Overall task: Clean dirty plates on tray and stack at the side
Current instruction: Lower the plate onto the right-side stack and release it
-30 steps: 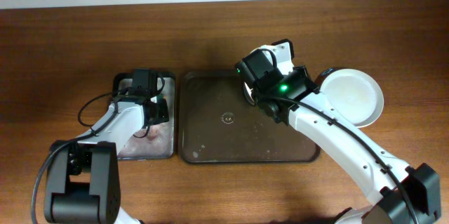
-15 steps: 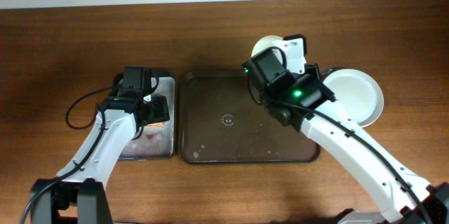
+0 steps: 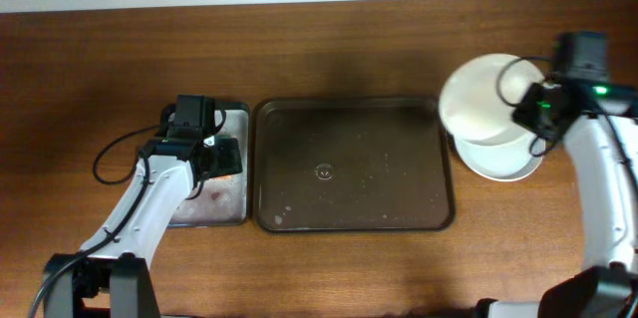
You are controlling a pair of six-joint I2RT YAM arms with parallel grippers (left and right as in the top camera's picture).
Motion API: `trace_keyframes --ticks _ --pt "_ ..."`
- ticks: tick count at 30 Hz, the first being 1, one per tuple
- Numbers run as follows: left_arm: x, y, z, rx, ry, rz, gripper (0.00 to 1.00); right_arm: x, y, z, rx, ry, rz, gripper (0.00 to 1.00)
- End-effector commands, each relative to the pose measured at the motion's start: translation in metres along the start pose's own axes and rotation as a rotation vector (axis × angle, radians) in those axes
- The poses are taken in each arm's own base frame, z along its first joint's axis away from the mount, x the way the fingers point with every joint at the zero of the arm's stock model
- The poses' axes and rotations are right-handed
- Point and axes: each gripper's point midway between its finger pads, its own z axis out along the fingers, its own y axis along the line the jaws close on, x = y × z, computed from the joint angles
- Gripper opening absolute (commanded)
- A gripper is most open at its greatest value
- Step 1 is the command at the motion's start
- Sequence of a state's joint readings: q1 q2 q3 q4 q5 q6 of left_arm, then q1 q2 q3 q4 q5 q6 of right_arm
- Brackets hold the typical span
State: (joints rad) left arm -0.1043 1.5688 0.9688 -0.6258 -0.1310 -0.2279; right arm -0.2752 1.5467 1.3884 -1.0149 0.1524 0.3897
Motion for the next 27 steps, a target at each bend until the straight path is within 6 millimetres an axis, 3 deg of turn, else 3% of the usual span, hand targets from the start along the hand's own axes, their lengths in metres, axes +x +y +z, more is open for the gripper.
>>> trace_keyframes --ticks 1,3,8,9,10,11,12,18,20,23,27 --pt "-0.007 0.0 -0.005 0.001 -0.022 -0.007 0.89 -0.002 -0.028 0.025 0.0 0.085 0.111 0.04" --pt "-0.007 0.0 -0.005 0.001 -0.022 -0.007 0.89 0.001 -0.038 0.04 0.005 0.132 0.118 0.04" --pt "-0.007 0.0 -0.005 0.001 -0.022 -0.007 0.89 0.012 -0.032 0.074 -0.023 0.229 0.104 0.05" --pt "-0.007 0.0 -0.005 0.001 -0.022 -0.007 0.89 0.014 -0.03 0.077 -0.034 0.243 0.106 0.13" --pt "-0.007 0.0 -0.005 0.001 -0.022 -0.007 0.89 0.016 -0.026 0.078 -0.051 0.254 0.109 0.45" --pt "-0.007 0.0 -0.005 0.001 -0.022 -0.007 0.89 0.016 -0.024 0.077 -0.066 0.258 0.111 0.63" --pt "-0.008 0.0 -0.005 0.001 -0.023 -0.007 0.93 0.017 -0.019 0.076 -0.095 0.265 0.114 0.7" --pt "-0.023 -0.002 -0.013 0.011 -0.065 -0.012 0.98 0.039 0.068 0.043 -0.575 0.351 -0.105 0.78" --pt "-0.032 -0.003 -0.021 0.014 -0.074 -0.013 0.99 0.058 0.084 0.038 -0.571 0.381 -0.213 0.87" --pt "-0.031 -0.006 -0.031 0.032 -0.044 -0.01 1.0 0.083 0.09 0.04 -0.434 0.418 -0.338 0.92" --pt "0.011 -0.006 -0.04 0.054 0.148 0.004 0.99 0.122 0.092 0.031 -0.277 0.489 -0.496 0.99"
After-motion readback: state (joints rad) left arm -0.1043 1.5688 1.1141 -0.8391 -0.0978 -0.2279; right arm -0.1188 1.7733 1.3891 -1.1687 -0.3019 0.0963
